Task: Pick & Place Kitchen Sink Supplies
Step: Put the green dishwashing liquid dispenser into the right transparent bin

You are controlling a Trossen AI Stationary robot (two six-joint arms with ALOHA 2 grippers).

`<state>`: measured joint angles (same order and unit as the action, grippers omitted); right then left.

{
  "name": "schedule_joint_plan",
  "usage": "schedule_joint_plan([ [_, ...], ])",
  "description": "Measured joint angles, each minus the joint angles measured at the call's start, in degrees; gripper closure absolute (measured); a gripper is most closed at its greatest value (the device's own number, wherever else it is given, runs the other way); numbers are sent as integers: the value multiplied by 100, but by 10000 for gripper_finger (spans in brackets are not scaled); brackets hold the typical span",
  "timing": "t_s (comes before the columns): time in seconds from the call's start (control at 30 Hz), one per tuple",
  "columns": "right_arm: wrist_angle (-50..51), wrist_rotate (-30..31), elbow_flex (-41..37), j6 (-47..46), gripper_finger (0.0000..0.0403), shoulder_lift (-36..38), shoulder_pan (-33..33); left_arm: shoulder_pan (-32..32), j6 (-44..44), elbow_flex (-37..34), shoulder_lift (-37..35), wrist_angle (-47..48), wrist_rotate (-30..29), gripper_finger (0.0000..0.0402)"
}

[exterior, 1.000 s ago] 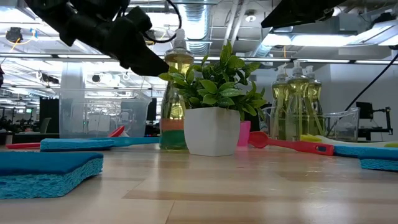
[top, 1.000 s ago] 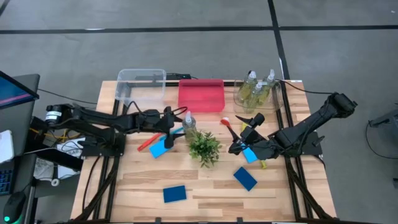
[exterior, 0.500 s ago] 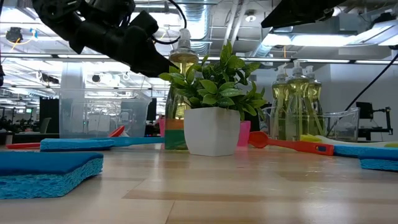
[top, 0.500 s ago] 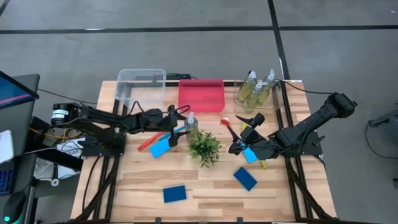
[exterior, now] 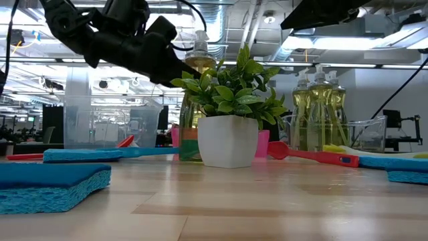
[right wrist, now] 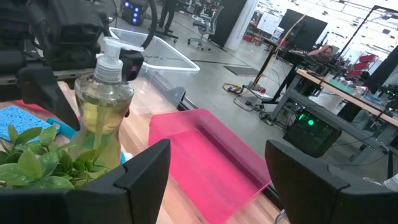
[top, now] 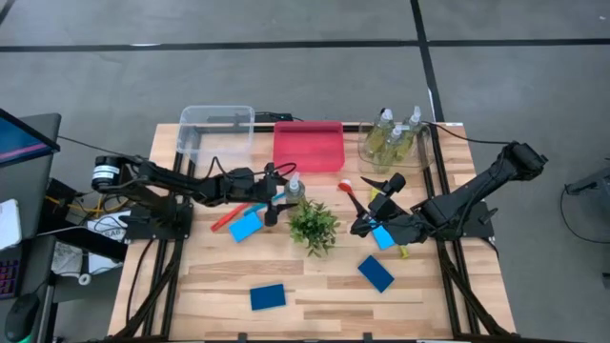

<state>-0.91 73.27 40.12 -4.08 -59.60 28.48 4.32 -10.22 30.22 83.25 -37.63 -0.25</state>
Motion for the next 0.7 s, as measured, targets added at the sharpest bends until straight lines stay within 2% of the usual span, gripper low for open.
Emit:
schedule_joint_plan([
  [0.7, 0, -1, 0, 0, 147, 0, -1, -68, 17, 0, -1, -102, -152, 108],
])
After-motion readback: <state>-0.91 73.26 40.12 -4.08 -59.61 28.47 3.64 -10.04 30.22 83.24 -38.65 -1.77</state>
